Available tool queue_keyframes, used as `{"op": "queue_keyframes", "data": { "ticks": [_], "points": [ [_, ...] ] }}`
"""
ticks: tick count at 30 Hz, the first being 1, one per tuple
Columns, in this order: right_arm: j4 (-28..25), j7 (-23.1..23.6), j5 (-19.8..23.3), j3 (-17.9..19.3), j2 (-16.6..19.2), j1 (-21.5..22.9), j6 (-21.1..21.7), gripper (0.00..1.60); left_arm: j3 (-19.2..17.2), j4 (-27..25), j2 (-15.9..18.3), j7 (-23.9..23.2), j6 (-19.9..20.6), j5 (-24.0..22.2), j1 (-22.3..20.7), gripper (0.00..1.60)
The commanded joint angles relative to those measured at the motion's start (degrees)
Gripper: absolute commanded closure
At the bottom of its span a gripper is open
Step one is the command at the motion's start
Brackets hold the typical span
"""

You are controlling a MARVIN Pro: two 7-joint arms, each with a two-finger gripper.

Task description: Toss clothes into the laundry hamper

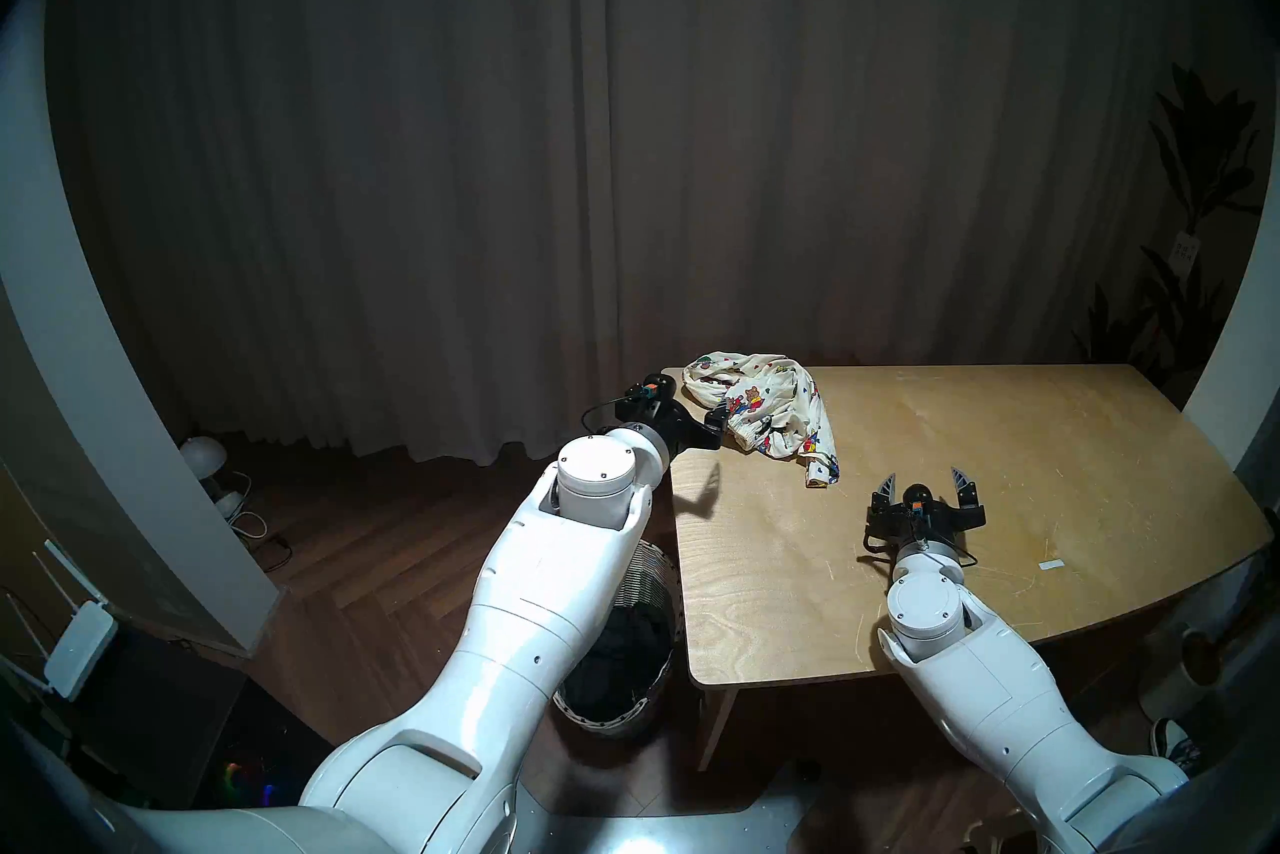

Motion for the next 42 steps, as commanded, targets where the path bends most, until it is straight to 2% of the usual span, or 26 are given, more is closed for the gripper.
{"op": "queue_keyframes", "data": {
  "ticks": [1, 4, 6, 10, 19, 20, 23, 25, 29, 42],
  "points": [
    [-2.3, 0.0, 0.0, 0.4, 0.7, -0.1, -1.0, 0.00, 1.1, 1.9, -3.2, 0.5, 1.1, 0.8, -6.8, 0.00],
    [-2.8, 0.2, 0.3, 0.6, 1.0, -0.3, -1.2, 0.00, 1.2, 3.0, -3.8, 0.9, 1.6, 1.2, -7.2, 0.00],
    [-3.2, 0.3, 0.5, 0.9, 1.3, -0.4, -1.4, 0.00, 1.5, 4.5, -4.1, 1.1, 2.3, 1.4, -9.4, 0.00],
    [-3.9, 0.5, 0.8, 1.4, 1.8, -0.4, -1.6, 0.00, 1.7, 5.6, -5.0, 1.6, 2.8, 1.8, -9.8, 0.00],
    [-5.1, 1.0, 1.8, 2.4, 3.1, -1.4, -2.8, 0.00, 2.7, 10.1, -6.6, 2.2, 4.8, 2.8, -15.2, 0.00],
    [-5.2, 0.9, 1.9, 2.7, 3.4, -1.5, -3.0, 0.00, 2.6, 9.8, -6.9, 2.4, 4.7, 3.0, -14.1, 0.00],
    [-5.8, 0.7, 2.4, 4.1, 4.5, -1.1, -3.6, 0.00, 2.8, 11.5, -6.9, 2.5, 5.4, 3.2, -16.4, 0.00],
    [-6.4, 0.5, 2.8, 5.3, 5.3, -0.4, -4.1, 0.00, 2.7, 11.8, -7.0, 2.7, 5.4, 3.3, -15.8, 0.00],
    [-8.1, 0.2, 3.8, 7.7, 6.5, 1.0, -5.2, 0.00, 2.7, 14.1, -6.9, 2.9, 6.1, 3.6, -17.7, 0.00],
    [-12.5, 0.4, 6.9, 11.9, 7.6, 1.5, -7.7, 0.00, 2.6, 21.2, -7.3, 3.4, 6.4, 4.1, -19.7, 0.00]
  ]
}}
